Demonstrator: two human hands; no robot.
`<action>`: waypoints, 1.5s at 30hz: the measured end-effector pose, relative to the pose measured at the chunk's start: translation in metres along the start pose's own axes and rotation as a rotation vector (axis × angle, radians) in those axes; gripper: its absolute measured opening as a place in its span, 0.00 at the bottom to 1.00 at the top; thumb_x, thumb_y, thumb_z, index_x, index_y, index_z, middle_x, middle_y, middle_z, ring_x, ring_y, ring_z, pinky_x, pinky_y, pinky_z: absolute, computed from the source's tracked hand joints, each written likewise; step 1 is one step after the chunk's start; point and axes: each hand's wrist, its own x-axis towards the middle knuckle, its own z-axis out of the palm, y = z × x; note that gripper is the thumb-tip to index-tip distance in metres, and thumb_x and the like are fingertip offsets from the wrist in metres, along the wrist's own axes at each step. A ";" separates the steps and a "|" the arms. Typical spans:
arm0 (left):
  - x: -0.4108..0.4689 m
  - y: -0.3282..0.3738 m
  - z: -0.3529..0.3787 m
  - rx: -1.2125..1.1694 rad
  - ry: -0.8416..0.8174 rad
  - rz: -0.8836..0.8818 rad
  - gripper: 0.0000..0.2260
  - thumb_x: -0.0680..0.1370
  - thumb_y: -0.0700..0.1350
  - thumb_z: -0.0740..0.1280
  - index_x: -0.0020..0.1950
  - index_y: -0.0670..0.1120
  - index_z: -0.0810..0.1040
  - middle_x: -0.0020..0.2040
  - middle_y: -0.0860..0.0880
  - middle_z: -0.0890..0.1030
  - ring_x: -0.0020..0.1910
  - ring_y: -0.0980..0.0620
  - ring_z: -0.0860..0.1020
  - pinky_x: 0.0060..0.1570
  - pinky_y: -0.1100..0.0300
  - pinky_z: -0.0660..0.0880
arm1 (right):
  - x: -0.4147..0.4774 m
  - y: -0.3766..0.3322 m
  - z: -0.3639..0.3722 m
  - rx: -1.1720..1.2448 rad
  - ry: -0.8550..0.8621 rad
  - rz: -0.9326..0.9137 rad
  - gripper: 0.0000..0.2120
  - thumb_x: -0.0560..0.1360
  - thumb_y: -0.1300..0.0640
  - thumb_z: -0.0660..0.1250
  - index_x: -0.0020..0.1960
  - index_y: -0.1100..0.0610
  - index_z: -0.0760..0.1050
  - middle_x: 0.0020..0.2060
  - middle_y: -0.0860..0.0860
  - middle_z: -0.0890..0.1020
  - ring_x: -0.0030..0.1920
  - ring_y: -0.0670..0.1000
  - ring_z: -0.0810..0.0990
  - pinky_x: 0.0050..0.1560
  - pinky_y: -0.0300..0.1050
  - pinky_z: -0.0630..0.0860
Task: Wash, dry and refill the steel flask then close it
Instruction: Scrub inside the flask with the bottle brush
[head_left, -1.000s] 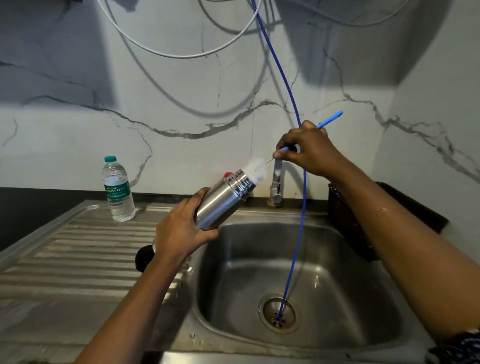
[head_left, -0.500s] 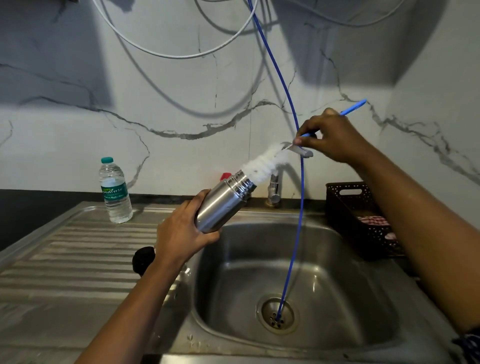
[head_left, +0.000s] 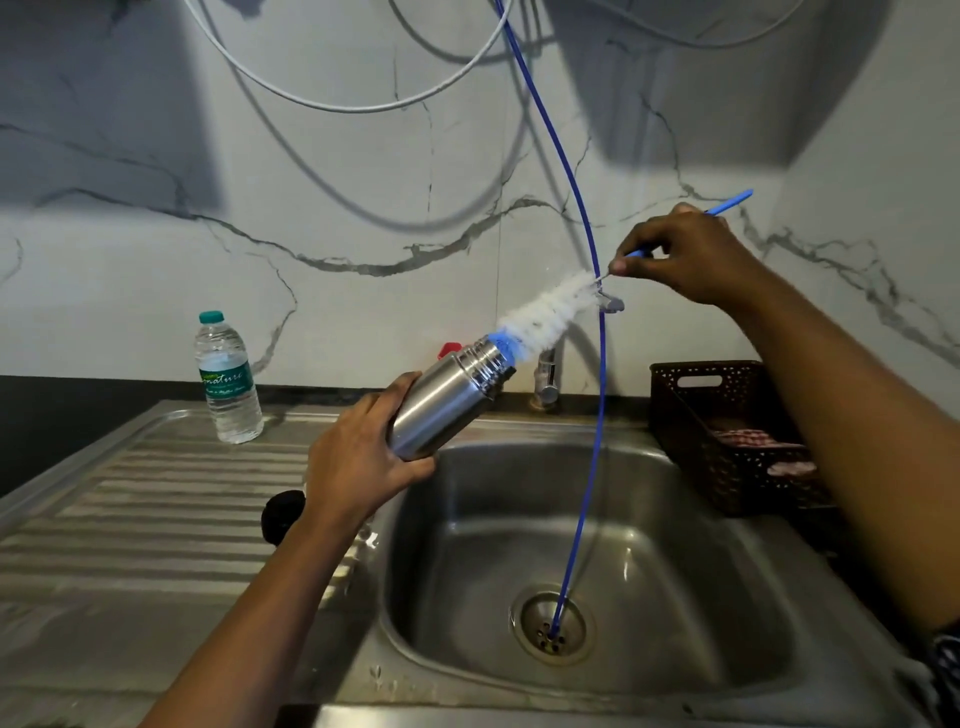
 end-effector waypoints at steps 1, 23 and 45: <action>0.000 -0.001 0.001 -0.006 0.008 0.003 0.43 0.63 0.58 0.77 0.75 0.55 0.61 0.58 0.48 0.77 0.51 0.47 0.77 0.41 0.57 0.72 | -0.001 -0.004 0.002 0.028 0.011 0.013 0.11 0.71 0.46 0.69 0.49 0.51 0.81 0.36 0.43 0.72 0.48 0.47 0.67 0.55 0.50 0.66; 0.000 -0.004 -0.004 0.084 0.039 0.008 0.43 0.63 0.58 0.77 0.74 0.52 0.64 0.57 0.45 0.78 0.50 0.45 0.78 0.42 0.54 0.74 | -0.011 -0.035 0.042 0.021 -0.040 -0.102 0.12 0.72 0.45 0.68 0.49 0.51 0.80 0.36 0.43 0.74 0.49 0.48 0.66 0.49 0.45 0.61; -0.002 0.001 0.004 0.045 -0.020 0.013 0.43 0.63 0.59 0.76 0.74 0.55 0.61 0.60 0.48 0.77 0.53 0.46 0.77 0.46 0.51 0.77 | -0.029 -0.069 0.088 -0.025 -0.144 -0.219 0.11 0.74 0.46 0.66 0.51 0.52 0.80 0.40 0.45 0.76 0.51 0.48 0.68 0.50 0.46 0.62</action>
